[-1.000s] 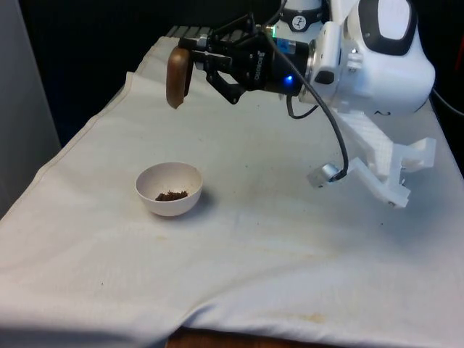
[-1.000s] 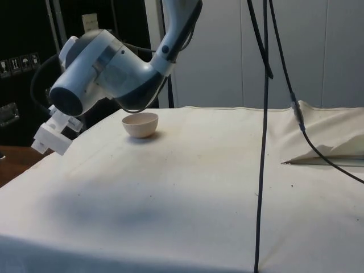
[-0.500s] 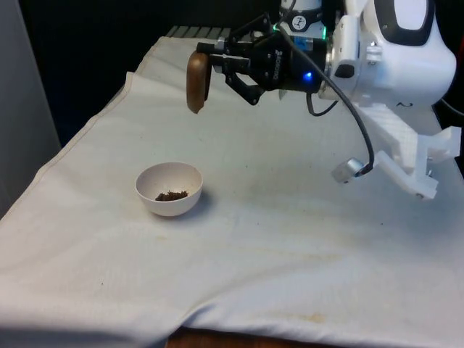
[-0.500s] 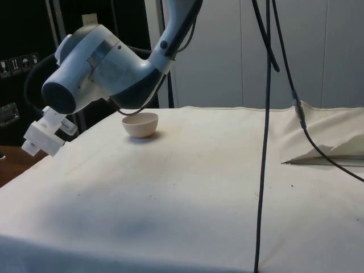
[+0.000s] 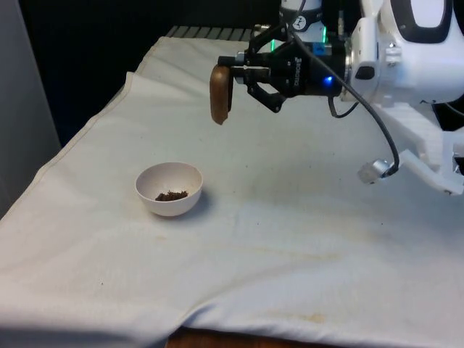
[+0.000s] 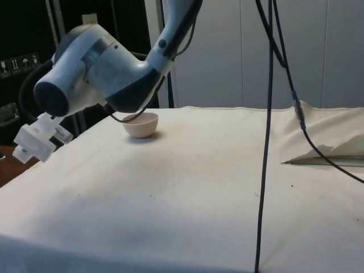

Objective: Pour the coffee beans from the cup into the bowl.

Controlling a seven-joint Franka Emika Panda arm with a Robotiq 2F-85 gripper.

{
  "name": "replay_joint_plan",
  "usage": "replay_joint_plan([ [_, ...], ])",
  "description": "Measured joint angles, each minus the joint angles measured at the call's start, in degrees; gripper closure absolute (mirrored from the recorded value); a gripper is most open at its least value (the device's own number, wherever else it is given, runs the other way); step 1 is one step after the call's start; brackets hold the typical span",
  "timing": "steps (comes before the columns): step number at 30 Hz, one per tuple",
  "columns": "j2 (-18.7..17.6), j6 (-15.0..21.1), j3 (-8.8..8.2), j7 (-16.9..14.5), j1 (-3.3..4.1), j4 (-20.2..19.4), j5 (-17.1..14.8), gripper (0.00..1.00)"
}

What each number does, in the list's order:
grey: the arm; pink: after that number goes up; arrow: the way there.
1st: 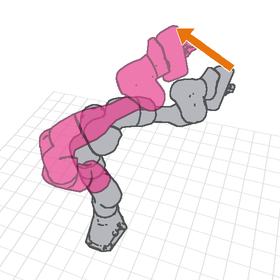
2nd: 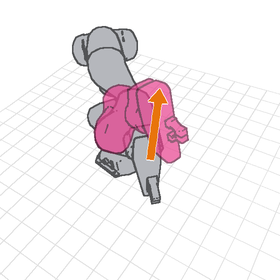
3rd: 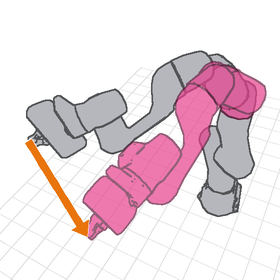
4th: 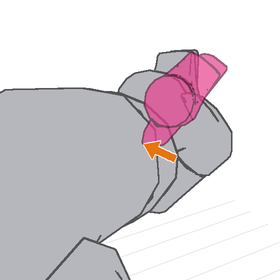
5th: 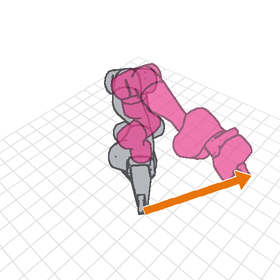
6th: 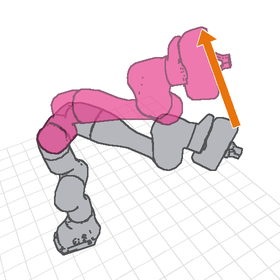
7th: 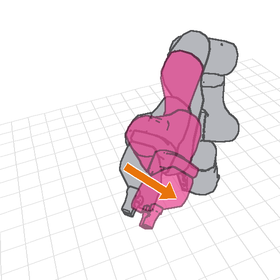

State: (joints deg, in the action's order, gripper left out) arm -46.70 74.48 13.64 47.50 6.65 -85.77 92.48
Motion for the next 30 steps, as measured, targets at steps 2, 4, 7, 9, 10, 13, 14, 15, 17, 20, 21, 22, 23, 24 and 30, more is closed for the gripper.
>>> replay_joint_plan([
  [2,-0.06,0.06,0.17,0.11,0.0,0.0,-0.23,1.0],
  [4,-0.06,0.23,0.46,0.4,-0.06,0.0,-0.69,1.0],
  [7,-0.11,0.29,1.03,1.32,-0.17,0.0,-1.72,1.0],
  [9,-0.11,0.46,1.03,1.95,-0.23,-0.06,-2.41,1.0],
  [10,-0.11,0.57,1.03,2.29,-0.29,-0.06,-2.69,1.0],
  [13,-0.11,0.97,1.03,2.92,-0.46,-0.06,-3.15,1.0],
  [14,-0.06,1.15,1.03,3.21,-0.57,-0.06,-3.32,1.0],
  [15,-0.06,1.38,1.03,3.55,-0.69,-0.06,-3.5,1.0],
  [17,0.0,1.95,1.03,4.47,-0.97,-0.06,-4.13,1.0],
  [20,0.06,2.23,1.03,4.98,-1.2,-0.06,-4.58,1.0],
  [21,0.11,2.41,1.03,5.16,-1.38,-0.06,-4.76,1.0],
  [22,0.23,2.64,1.03,5.33,-1.55,-0.06,-4.93,1.0],
  [23,0.29,2.86,1.03,5.56,-1.72,-0.06,-5.1,1.0],
  [24,0.4,3.15,1.03,5.73,-1.83,-0.06,-5.27,1.0],
  [30,1.15,3.95,1.03,7.05,-2.23,-0.8,-7.1,1.0],
])
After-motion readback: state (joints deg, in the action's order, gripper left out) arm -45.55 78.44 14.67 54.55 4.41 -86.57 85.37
